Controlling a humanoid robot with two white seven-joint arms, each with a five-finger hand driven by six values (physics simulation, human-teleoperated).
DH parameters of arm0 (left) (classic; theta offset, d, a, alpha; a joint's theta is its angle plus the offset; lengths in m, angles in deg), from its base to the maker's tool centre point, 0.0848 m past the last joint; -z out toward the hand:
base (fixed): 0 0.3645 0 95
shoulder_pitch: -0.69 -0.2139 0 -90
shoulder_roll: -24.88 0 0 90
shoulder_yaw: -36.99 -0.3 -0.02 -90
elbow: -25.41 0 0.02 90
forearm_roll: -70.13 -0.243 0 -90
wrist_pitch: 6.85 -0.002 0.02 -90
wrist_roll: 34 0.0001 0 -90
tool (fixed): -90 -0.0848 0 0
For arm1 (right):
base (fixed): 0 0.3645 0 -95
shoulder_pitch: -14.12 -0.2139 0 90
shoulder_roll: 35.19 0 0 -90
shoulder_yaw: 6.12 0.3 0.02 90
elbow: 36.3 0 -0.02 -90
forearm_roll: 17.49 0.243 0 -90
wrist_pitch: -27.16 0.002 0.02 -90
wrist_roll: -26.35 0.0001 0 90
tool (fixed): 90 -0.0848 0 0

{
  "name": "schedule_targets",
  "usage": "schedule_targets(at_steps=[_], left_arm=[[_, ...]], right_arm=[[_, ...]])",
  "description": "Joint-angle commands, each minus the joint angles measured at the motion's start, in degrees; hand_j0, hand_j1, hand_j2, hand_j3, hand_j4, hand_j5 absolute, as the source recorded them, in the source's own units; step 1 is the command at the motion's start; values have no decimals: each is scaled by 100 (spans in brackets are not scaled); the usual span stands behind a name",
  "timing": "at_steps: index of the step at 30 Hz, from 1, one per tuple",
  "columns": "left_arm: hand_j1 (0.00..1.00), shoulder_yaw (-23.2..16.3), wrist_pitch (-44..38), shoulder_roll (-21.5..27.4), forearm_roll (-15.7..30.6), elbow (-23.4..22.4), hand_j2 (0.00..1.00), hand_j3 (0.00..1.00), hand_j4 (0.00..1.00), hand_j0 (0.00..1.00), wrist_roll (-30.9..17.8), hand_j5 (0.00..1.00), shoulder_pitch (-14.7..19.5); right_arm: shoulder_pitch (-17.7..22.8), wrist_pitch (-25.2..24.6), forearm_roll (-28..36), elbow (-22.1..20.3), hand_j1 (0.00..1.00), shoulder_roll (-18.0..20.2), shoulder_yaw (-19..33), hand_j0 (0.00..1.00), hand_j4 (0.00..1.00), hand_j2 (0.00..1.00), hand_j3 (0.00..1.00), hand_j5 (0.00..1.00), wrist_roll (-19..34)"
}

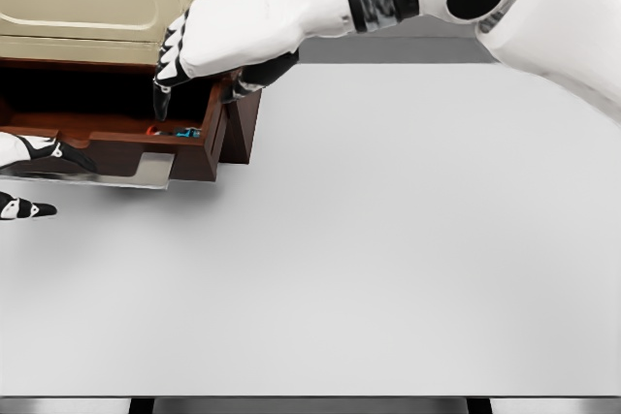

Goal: Open the cabinet drawer with left arm, and place a switch into the drawer with right arm

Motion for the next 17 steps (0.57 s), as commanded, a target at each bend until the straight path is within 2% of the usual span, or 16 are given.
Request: schedule_targets(at_steps=[1,3,4,6,8,11,13,14,15,17], left_arm=[[77,7,-9,41,38,2,77,77,77,77,55,77,-1],[77,7,-9,85,47,2,77,77,77,77,90,77,52],[77,7,-9,85,47,2,77,77,77,77,90,77,79],[73,15,-9,112,47,28,73,73,73,73,73,73,96],[73,68,-9,129,38,63,73,73,73,73,55,73,228],[74,507,-9,305,-6,283,74,74,74,74,29,74,158],[78,622,-9,305,-58,327,78,78,78,78,2,78,149],[85,639,-9,288,-146,336,85,85,85,85,2,85,184],[86,736,-9,296,-182,388,86,86,86,86,2,86,166],[95,833,-9,305,-234,476,95,95,95,95,2,95,166]], right_arm=[[0,-16,44,-769,76,1040,-58,76,76,76,76,76,-2],[96,-16,36,-761,88,1989,-243,88,88,88,88,88,-2],[211,-16,36,-752,100,2385,-243,100,100,100,100,100,-48],[334,-16,44,-682,100,2877,-243,100,100,100,100,100,-268],[519,-16,36,-664,100,2948,-252,100,100,100,100,100,-268],[571,-16,36,-664,100,2913,-331,100,100,100,100,100,-268],[571,-16,36,-664,100,2904,-340,100,100,100,100,100,-268],[580,-16,36,-664,100,2904,-340,100,100,100,100,100,-268],[580,-16,36,-664,100,2904,-349,100,100,100,100,100,-268],[650,-16,36,-664,100,2921,-340,100,100,100,100,100,-268]])
